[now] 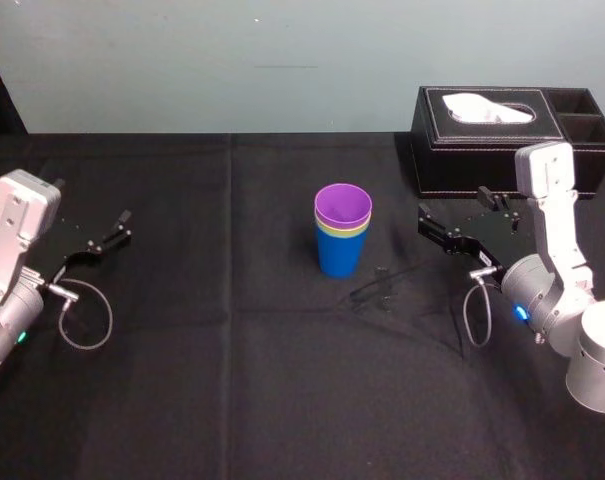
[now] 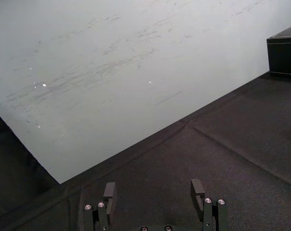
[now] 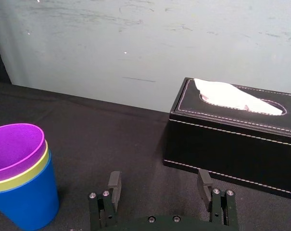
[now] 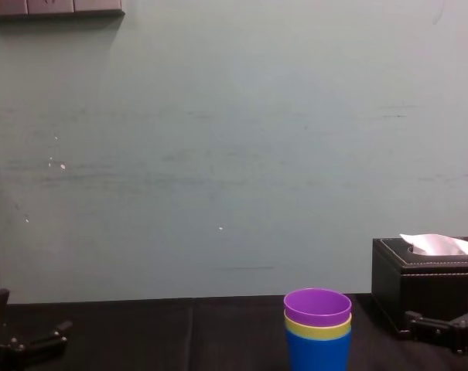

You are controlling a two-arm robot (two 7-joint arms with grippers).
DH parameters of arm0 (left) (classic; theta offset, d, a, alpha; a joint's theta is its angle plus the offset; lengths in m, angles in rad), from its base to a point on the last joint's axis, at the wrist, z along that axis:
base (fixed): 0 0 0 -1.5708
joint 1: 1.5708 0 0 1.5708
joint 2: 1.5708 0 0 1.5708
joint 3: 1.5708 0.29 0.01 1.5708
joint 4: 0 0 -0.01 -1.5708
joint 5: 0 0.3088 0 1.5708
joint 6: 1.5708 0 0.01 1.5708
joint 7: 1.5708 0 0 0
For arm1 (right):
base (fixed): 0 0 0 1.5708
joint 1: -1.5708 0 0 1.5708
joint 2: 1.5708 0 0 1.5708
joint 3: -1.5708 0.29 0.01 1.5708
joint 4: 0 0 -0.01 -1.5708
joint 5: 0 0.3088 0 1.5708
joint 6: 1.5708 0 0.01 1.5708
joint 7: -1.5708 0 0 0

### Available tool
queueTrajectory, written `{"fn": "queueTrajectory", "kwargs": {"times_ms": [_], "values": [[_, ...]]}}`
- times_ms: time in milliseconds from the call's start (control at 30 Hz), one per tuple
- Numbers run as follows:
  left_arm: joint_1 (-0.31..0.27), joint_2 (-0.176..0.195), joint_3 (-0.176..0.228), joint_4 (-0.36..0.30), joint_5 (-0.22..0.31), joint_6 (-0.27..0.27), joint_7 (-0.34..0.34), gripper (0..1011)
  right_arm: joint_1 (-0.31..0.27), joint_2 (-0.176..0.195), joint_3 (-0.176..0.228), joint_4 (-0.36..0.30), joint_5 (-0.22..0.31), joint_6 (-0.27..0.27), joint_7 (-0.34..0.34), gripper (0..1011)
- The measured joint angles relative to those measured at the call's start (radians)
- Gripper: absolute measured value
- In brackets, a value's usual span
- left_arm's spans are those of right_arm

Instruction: Stack the three plastic cups sequentially using one hand.

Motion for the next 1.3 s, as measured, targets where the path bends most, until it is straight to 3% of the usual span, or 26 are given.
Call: {"fn": "queueTrajectory", "kwargs": {"times_ms": [1300], "values": [[0.0, 0.0, 0.0, 0.0, 0.0, 0.0, 0.0, 1011, 0.0, 0.0, 0.0, 0.0, 0.0, 0.0, 0.0, 1002]]}}
